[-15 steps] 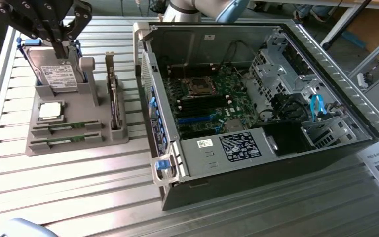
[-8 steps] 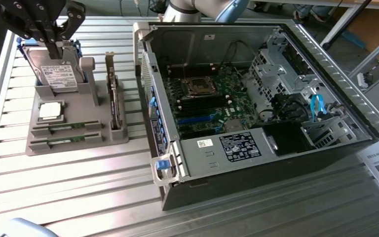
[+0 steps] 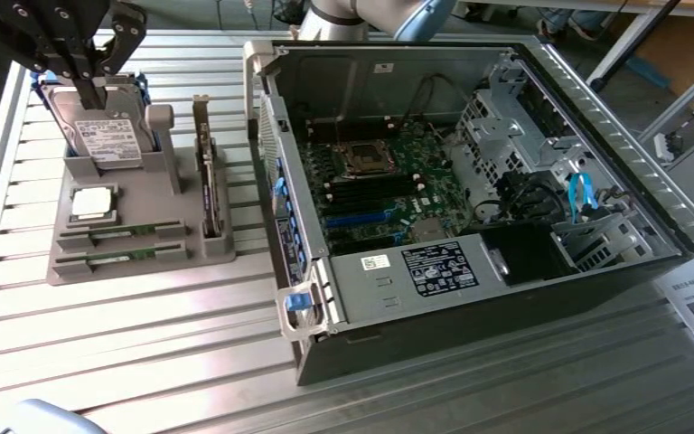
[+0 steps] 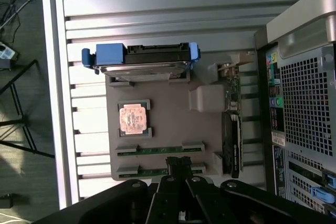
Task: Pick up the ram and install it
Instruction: 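Reach for the ram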
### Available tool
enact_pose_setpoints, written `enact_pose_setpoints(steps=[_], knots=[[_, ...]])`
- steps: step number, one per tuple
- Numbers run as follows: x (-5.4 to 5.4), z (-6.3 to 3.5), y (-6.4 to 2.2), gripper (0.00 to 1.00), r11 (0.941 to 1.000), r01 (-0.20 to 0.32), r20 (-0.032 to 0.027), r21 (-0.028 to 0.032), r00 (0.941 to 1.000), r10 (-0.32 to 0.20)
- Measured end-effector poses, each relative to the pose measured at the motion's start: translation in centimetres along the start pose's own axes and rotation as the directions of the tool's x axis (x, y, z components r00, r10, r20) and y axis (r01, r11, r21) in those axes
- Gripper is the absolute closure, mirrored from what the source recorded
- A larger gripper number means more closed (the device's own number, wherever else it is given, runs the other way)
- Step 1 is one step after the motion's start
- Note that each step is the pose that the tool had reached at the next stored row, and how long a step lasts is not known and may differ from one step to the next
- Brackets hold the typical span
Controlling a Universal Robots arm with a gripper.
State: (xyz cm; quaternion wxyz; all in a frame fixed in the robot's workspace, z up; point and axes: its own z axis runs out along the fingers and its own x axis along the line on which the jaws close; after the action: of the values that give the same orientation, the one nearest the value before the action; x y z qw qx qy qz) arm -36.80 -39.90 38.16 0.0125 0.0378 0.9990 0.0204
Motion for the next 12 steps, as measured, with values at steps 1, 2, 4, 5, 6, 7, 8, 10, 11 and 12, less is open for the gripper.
enact_pose_setpoints(steps=[1, 2, 4, 5, 6, 7, 8, 10, 11, 12], knots=[[0.01, 0.0, 0.0, 0.9, 1.0, 0.0, 0.0, 0.0, 1.0, 0.0], [0.01, 0.0, 0.0, 0.9, 1.0, 0.0, 0.0, 0.0, 1.0, 0.0], [0.01, 0.0, 0.0, 0.9, 1.0, 0.0, 0.0, 0.0, 1.0, 0.0], [0.02, 0.0, 0.0, 0.9, 1.0, 0.0, 0.0, -0.0001, 1.0, 0.0], [0.02, 0.0, -0.02, 0.9, 1.0, 0.0, 0.0, 0.0, 1.0, 0.0], [0.02, 0.0, -0.06, 0.9, 1.0, 0.0, 0.0, 0.0, 1.0, 0.0], [0.01, 0.0, -0.11, 0.9, 1.0, 0.0, 0.0, 0.0, 1.0, 0.0], [0.0, -0.01, -0.26, 0.9, 1.0, 0.0, 0.0, 0.0, 1.0, 0.0], [-0.01, -0.01, -0.34, 0.9, 1.0, 0.0, -0.0001, 0.0, 1.0, 0.0], [-0.02, -0.01, -0.42, 0.9, 1.0, 0.0, 0.0, 0.0, 1.0, 0.0]])
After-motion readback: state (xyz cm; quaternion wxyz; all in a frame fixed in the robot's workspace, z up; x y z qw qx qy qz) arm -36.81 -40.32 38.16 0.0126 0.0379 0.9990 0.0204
